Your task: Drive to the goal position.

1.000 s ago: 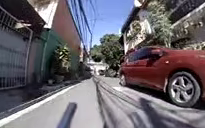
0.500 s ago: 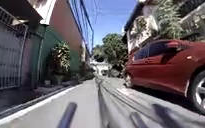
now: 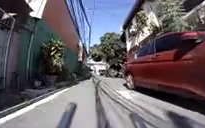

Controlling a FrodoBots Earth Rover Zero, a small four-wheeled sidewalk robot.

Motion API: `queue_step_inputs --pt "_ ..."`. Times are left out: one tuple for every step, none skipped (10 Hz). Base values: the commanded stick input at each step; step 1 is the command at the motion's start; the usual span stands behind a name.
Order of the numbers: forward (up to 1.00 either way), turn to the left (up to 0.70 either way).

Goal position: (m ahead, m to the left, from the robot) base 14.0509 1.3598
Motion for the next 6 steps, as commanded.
queue_step_inputs --pt "1.00 -0.36" --pt "1.00 -0.15" --pt "1.00 0.00" --pt "1.00 0.00" --pt "1.00 0.00" --pt "1.00 0.05"
